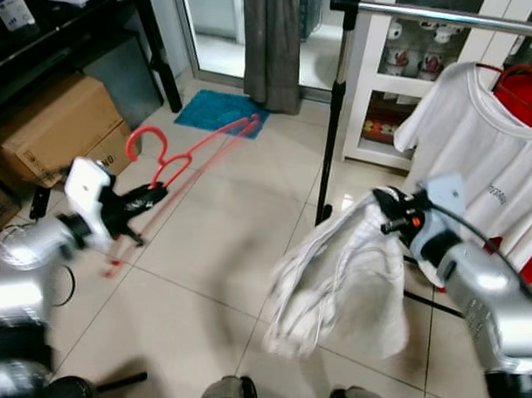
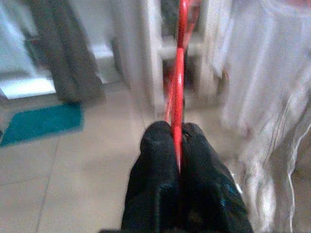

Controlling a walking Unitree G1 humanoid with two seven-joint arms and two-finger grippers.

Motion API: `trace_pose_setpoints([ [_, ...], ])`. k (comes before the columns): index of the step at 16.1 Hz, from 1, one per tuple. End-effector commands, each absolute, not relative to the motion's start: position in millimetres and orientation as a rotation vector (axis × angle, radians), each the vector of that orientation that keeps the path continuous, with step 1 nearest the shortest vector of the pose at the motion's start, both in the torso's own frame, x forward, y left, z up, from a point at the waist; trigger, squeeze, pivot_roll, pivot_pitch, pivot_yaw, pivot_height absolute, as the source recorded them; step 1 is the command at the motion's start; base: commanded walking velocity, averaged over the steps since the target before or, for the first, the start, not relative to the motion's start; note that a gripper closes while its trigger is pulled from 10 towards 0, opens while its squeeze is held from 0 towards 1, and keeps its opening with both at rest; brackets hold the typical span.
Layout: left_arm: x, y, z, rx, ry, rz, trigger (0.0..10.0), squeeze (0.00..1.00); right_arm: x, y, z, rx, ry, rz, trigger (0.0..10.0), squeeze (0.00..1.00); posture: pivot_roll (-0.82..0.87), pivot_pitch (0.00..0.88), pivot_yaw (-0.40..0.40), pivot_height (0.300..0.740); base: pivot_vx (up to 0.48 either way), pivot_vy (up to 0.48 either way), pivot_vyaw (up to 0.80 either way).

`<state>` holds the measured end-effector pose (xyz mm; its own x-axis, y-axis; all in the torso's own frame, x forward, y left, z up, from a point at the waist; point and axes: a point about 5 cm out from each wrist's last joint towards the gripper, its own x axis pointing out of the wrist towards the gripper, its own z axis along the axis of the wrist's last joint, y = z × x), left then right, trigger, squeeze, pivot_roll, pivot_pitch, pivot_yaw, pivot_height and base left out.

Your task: Hang hanger

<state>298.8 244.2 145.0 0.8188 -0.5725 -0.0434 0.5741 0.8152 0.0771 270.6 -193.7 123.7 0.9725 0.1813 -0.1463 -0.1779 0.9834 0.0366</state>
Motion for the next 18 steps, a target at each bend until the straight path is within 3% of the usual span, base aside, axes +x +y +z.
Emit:
trace_pose_setpoints([
  [1,295,236,150,0.068,-0.030,-0.546,0.0,0.00,269,-197,128,0.055,0.108,0.102,0.0,0.00,-0.09,0.101,0.079,0.740,0.000,0.000,0.00],
  [2,292,228,148,0.053,-0.041,-0.507,0.0,0.00,266,-194,126,0.108,0.113,0.082,5.1,0.00,-0.09,0.104,0.078,0.740,0.000,0.000,0.00],
  [3,286,212,139,-0.014,-0.002,-0.469,10.0,0.00,264,-187,123,0.145,0.148,0.077,10.0,0.00,-0.10,0.108,0.077,0.740,0.000,0.000,0.00],
  [5,278,188,128,-0.037,0.043,-0.395,10.0,0.00,261,-177,121,0.149,0.169,0.081,10.0,0.00,-0.10,0.115,0.073,0.740,0.000,0.000,0.00],
  [8,275,175,123,-0.027,0.002,-0.297,10.0,0.00,259,-178,122,0.106,0.116,0.014,10.0,0.00,-0.09,0.117,0.070,0.740,0.000,0.000,-0.80],
  [11,271,155,124,-0.044,-0.068,-0.244,10.0,0.00,254,-172,125,0.187,0.071,-0.022,10.0,0.00,-0.11,0.124,0.081,0.740,0.000,0.000,-0.80],
  [14,269,158,118,-0.007,-0.017,-0.291,10.0,0.00,257,-179,123,0.227,0.049,-0.111,10.0,0.00,-0.10,0.125,0.080,0.740,0.000,0.000,-0.80],
  [18,265,168,109,0.035,0.068,-0.259,10.0,0.00,259,-169,122,0.235,0.021,-0.067,10.0,0.00,-0.08,0.124,0.062,0.740,0.000,0.000,-0.80],
])
